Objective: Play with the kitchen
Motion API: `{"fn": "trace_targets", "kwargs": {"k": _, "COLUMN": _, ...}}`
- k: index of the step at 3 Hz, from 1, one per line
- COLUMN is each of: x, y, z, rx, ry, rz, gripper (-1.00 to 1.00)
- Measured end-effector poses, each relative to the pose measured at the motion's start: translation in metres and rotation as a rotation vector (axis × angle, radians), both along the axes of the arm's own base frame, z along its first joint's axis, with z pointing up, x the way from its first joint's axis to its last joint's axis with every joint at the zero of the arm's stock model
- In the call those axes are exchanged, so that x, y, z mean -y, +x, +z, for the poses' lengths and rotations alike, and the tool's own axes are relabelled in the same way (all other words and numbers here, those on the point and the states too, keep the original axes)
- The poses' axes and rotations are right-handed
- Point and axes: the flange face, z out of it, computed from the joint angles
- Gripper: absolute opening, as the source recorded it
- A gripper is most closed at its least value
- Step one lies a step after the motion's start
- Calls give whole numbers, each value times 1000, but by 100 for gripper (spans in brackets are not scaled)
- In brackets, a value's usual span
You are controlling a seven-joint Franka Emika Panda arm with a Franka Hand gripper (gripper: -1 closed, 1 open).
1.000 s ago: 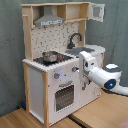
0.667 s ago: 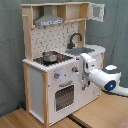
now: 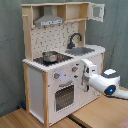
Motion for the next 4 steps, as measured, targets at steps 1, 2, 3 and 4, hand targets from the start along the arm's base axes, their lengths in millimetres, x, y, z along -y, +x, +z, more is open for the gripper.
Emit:
{"fn": "trace_targets", "kwargs": {"k": 1, "x": 3, "y": 1, "z": -19, "rx": -5, "ry": 73, "rz": 4, "gripper": 100}}
{"fn": "trace_targets", "kwargs": {"k": 2, "x": 2, "y": 1, "z": -38, "rx": -10, "ry": 140, "rz": 14, "gripper": 100}}
{"fn": "trace_targets", "kwargs": {"k": 3, "x": 22, "y": 12, "z": -62, "rx": -31, "ry": 179, "rz": -1, "gripper": 100}}
{"fn": "trace_targets", "kwargs": {"k": 4, "x": 39, "y": 31, "z": -83, "rx": -59, "ry": 195, "rz": -14, "gripper": 100}}
